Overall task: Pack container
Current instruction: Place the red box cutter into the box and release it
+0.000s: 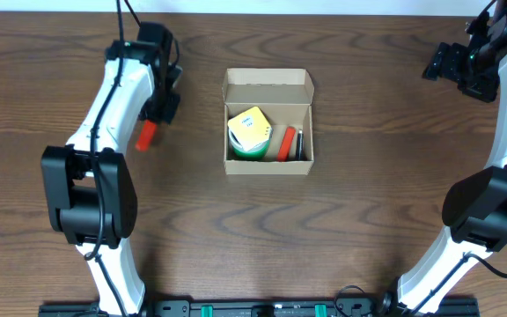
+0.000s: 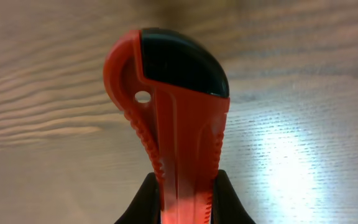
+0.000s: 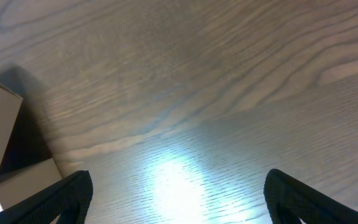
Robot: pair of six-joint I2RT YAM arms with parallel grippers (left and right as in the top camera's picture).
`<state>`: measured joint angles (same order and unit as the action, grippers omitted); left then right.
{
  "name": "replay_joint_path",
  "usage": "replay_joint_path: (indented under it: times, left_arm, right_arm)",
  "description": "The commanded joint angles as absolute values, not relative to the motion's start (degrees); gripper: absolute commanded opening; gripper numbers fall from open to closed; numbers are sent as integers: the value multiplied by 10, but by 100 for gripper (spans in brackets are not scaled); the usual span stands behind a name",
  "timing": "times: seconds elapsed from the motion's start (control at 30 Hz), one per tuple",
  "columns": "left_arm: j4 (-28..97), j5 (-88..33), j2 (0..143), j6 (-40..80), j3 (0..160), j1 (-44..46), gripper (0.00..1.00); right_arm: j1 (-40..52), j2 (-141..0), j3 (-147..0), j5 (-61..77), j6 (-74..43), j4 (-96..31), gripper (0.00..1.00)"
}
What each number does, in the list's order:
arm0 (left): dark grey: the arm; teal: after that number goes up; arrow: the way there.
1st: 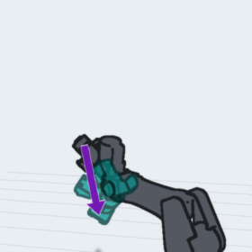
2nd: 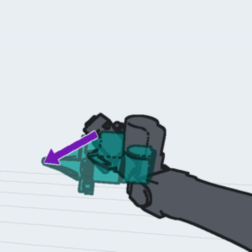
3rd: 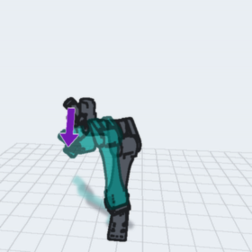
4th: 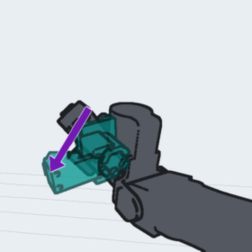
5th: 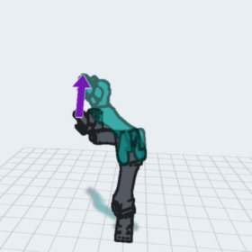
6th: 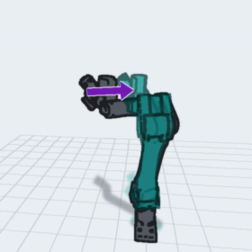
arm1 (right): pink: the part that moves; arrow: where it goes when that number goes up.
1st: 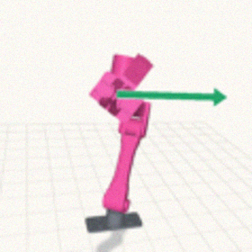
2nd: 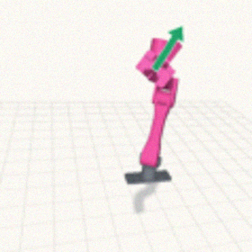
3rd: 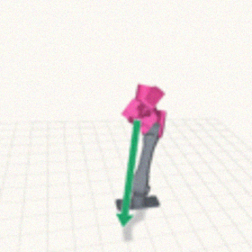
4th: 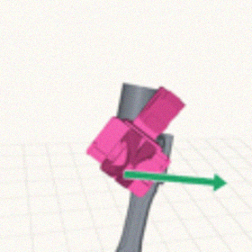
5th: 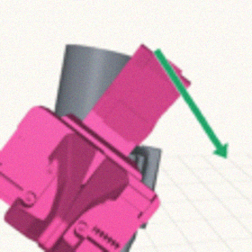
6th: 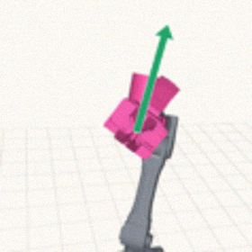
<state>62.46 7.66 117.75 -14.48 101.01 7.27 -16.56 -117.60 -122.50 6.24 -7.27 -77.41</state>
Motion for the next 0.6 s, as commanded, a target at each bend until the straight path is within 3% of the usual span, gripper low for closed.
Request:
replay_joint_path:
  times: [0.0,0.43,0.57]
  left_arm:
    - [661,96,1178,-89,1062,71,6]
    - [874,73,1178,-38,1293,106,6]
    - [921,40,1178,-117,1369,142,6]
  right_arm:
    - [-168,-1176,-1225,65,-81,-776,90]
    - [-168,-1176,-1225,65,-81,-775,90]
    - [-168,-1176,-1225,65,-81,-775,90]
